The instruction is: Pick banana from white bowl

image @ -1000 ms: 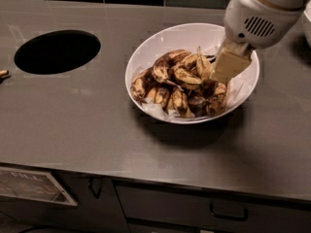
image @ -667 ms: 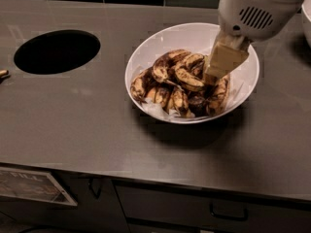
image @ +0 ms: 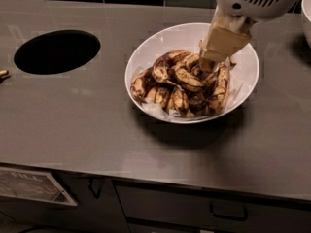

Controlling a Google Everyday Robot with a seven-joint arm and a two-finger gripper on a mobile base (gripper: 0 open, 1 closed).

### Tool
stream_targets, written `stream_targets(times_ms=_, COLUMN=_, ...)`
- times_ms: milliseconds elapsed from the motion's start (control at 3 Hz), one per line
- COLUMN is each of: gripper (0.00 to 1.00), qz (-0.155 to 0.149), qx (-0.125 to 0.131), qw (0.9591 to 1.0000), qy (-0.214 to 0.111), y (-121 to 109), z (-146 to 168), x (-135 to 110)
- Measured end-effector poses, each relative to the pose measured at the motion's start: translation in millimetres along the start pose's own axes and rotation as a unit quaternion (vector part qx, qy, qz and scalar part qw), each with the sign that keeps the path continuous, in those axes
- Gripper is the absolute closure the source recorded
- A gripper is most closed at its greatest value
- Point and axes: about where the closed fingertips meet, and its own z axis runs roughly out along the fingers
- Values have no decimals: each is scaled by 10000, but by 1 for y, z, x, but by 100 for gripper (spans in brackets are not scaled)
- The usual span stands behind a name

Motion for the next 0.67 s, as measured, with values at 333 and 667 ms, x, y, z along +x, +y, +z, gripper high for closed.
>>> stream_targets(times_ms=333, gripper=100, qz=-94, qx=138, qw=9996, qy=-222, y=4, z=-20, x=-6)
stream_targets(times_ms=667, gripper=100, qz=-94, qx=138, qw=9996, qy=-222, y=4, z=-20, x=-6)
